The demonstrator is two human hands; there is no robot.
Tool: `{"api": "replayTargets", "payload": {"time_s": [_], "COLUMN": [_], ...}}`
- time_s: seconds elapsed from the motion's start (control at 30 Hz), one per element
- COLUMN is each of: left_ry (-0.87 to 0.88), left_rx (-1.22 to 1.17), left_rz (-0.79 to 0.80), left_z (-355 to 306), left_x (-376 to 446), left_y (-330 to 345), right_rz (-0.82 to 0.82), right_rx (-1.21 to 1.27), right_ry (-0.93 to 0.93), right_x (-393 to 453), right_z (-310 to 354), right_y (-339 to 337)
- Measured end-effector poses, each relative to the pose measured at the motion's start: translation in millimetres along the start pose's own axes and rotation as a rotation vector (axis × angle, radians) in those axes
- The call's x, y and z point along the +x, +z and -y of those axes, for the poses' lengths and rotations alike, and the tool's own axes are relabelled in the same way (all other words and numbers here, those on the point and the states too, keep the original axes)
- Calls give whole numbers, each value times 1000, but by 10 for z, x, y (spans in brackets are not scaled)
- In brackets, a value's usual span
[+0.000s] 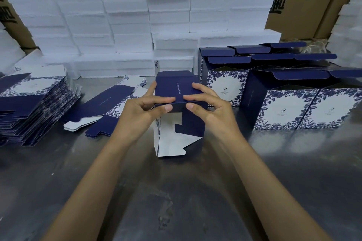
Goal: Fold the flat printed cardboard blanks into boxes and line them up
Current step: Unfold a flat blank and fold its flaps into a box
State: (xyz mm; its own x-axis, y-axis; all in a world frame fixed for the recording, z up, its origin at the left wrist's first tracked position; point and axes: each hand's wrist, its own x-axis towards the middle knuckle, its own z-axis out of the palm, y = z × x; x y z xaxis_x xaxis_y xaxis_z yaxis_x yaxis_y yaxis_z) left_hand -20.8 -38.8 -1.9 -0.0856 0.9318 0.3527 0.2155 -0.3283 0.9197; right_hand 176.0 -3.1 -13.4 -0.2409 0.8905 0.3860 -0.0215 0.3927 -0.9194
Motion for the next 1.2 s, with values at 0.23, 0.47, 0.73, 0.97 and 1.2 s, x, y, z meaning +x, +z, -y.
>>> {"api": "replayTargets", "payload": {"time_s": [0.23,0.47,0.73,0.97,1.2], "left_ry": [41,-40,-59,-719,-786], "left_rx": [4,-180,-69,-383,15], "left_rz": [-137,-308,-293,203,662], "left_z": [-68,-4,76,89,-104], "left_x": [-6,19,5,-113,-174], "left_y": [-107,-199,191,313,285], "right_rz": [-136,128,75,57,138], "right_rx": [182,328,300,133,70], "right_ry": [270,455,69,53,150], "right_x": [-26,-68,-82,-86,-119], "right_z": [-148,-155,76,179,82], "right_y": [-15,82,111,-72,-134]}}
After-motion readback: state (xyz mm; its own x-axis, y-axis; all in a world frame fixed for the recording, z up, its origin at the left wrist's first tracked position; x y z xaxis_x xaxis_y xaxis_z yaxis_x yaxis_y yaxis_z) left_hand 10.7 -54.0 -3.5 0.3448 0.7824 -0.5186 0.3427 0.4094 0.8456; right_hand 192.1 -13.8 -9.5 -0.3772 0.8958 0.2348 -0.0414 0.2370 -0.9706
